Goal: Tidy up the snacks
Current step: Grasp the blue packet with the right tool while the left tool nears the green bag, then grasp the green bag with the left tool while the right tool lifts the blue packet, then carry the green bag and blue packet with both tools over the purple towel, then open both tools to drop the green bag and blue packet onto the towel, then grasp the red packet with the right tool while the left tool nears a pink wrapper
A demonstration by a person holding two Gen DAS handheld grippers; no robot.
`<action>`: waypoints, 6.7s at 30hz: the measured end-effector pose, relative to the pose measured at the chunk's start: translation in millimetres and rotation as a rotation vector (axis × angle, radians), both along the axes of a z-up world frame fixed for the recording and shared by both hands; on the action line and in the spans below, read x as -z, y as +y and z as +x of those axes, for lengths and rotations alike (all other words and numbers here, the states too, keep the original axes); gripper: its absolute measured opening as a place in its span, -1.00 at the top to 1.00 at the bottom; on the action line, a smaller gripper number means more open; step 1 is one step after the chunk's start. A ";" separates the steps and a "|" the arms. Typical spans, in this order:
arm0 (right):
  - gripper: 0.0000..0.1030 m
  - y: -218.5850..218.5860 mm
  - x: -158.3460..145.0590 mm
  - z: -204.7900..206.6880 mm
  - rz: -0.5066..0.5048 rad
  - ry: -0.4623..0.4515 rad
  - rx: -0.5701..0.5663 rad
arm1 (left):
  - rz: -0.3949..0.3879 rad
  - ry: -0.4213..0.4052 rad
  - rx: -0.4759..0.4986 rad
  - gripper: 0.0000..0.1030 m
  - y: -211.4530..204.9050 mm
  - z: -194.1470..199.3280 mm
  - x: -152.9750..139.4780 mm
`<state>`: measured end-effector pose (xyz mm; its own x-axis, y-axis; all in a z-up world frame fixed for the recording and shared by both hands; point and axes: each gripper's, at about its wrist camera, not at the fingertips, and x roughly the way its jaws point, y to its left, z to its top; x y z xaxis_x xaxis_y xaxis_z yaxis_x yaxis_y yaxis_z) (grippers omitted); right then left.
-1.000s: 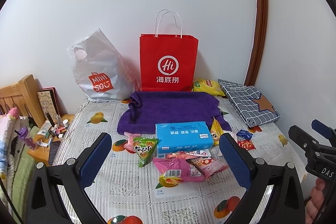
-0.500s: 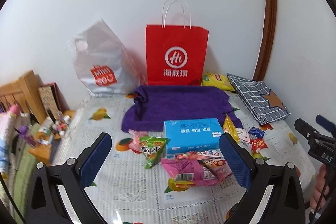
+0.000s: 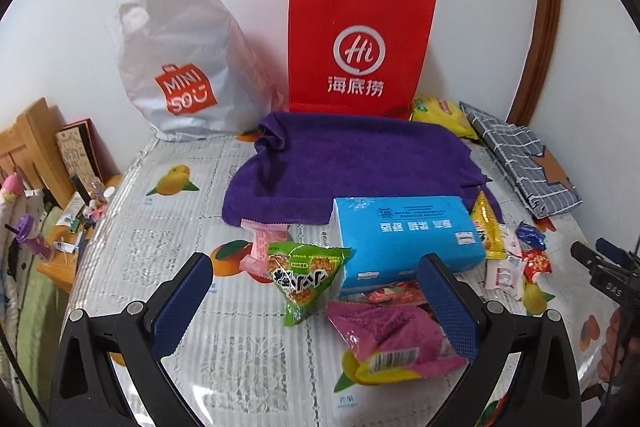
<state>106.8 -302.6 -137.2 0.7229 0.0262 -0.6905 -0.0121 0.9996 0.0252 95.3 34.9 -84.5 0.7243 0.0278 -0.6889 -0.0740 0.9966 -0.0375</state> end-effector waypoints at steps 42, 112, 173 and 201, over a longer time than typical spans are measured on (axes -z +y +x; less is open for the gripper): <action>0.03 20.0 18.1 48.8 0.006 -0.006 -0.136 | -0.012 0.112 -0.065 -0.99 56.1 21.6 37.9; 0.03 126.0 -107.7 51.4 0.101 -0.134 -0.248 | -0.150 -0.029 0.183 0.29 10.6 51.4 -68.2; 0.02 149.7 25.4 275.2 0.033 0.216 -0.207 | -0.112 0.336 0.136 0.29 11.1 274.6 69.0; -0.39 39.8 7.6 102.3 0.066 0.141 -0.188 | -0.073 0.150 0.143 -0.46 -7.2 174.9 -9.9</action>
